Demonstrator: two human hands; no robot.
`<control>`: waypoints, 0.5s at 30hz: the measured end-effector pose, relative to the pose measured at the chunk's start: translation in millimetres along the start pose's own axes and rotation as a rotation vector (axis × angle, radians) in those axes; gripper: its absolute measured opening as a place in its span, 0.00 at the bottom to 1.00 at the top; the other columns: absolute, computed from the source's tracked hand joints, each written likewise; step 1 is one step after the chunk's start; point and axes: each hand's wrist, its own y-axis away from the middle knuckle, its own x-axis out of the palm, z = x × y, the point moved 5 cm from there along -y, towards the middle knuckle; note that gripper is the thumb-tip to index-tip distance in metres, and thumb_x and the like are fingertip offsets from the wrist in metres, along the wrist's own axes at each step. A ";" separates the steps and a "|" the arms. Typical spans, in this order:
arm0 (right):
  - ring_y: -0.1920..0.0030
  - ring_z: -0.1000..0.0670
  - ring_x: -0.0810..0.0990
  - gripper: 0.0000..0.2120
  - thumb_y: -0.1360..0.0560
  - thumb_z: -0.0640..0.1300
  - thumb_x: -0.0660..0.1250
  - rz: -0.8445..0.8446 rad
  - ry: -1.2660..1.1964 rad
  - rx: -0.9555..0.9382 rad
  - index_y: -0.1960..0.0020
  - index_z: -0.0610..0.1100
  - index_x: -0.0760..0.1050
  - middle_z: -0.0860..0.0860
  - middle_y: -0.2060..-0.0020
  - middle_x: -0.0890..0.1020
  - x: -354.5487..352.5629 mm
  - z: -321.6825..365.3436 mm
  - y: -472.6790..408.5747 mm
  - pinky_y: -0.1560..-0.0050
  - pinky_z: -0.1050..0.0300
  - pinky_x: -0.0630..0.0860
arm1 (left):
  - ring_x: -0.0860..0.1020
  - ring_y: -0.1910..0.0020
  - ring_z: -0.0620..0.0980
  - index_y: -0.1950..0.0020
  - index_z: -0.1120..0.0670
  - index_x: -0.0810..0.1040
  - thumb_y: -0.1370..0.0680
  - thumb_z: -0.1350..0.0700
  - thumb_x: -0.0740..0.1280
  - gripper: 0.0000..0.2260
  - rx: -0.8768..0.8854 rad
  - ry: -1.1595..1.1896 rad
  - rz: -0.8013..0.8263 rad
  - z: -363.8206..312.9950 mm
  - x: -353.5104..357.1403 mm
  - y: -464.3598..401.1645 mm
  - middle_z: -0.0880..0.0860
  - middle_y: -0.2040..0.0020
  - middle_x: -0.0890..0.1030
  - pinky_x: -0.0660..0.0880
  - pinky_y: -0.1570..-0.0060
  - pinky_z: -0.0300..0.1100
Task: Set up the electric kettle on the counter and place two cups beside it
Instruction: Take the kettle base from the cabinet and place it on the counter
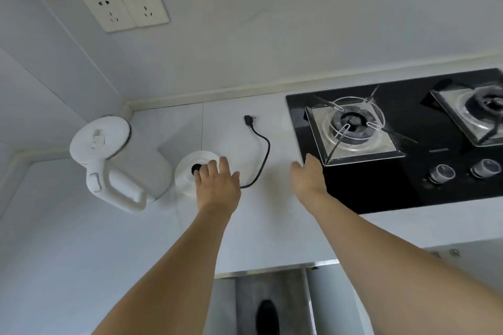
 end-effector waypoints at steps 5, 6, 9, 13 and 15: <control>0.37 0.42 0.73 0.25 0.21 0.42 0.56 -0.013 -0.039 0.003 0.25 0.42 0.58 0.46 0.28 0.65 -92.3 -38.9 45.0 0.48 0.55 0.73 | 0.67 0.33 0.58 0.27 0.56 0.63 0.17 0.47 0.53 0.21 0.076 0.059 0.020 -68.3 -13.0 75.5 0.57 0.32 0.70 0.60 0.30 0.51; 0.36 0.42 0.72 0.26 0.21 0.42 0.56 -0.007 -0.043 0.021 0.24 0.42 0.57 0.46 0.27 0.65 -105.4 -47.1 53.0 0.48 0.57 0.71 | 0.66 0.32 0.58 0.27 0.56 0.62 0.17 0.47 0.52 0.21 0.091 0.050 0.046 -76.4 -11.3 87.9 0.57 0.31 0.70 0.60 0.29 0.51; 0.34 0.41 0.71 0.26 0.21 0.40 0.55 0.021 -0.029 0.040 0.24 0.41 0.56 0.45 0.26 0.63 -156.7 -84.6 85.2 0.45 0.55 0.68 | 0.68 0.34 0.58 0.28 0.56 0.64 0.17 0.48 0.51 0.21 0.147 0.020 0.125 -113.7 -7.4 141.2 0.58 0.32 0.71 0.62 0.31 0.51; 0.50 0.42 0.76 0.18 0.23 0.40 0.54 0.052 0.033 0.081 0.34 0.39 0.69 0.44 0.41 0.74 -214.1 -138.3 117.2 0.58 0.58 0.69 | 0.71 0.39 0.57 0.33 0.57 0.69 0.18 0.51 0.54 0.17 0.134 0.118 0.243 -156.3 2.0 201.2 0.58 0.37 0.74 0.70 0.41 0.49; 0.63 0.46 0.71 0.06 0.24 0.38 0.55 0.099 0.136 0.088 0.55 0.41 0.70 0.47 0.58 0.72 -235.8 -163.4 131.3 0.70 0.58 0.62 | 0.72 0.39 0.57 0.32 0.57 0.70 0.18 0.52 0.54 0.17 0.152 0.114 0.317 -170.8 14.9 226.5 0.58 0.37 0.74 0.72 0.42 0.49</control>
